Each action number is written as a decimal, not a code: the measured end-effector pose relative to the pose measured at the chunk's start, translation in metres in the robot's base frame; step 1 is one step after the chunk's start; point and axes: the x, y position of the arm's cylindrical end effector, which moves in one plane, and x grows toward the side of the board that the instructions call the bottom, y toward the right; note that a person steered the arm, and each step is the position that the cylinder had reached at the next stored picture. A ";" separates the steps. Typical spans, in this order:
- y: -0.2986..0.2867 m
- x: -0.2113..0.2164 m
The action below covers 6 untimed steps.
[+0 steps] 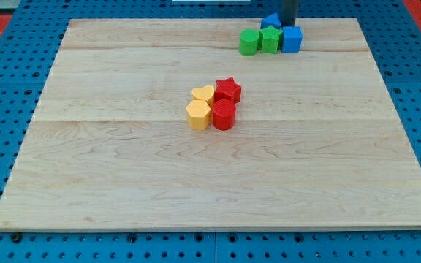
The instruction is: Put the triangle at the top of green circle
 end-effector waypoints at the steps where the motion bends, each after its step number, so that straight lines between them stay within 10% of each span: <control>1: 0.018 -0.021; 6: -0.087 0.007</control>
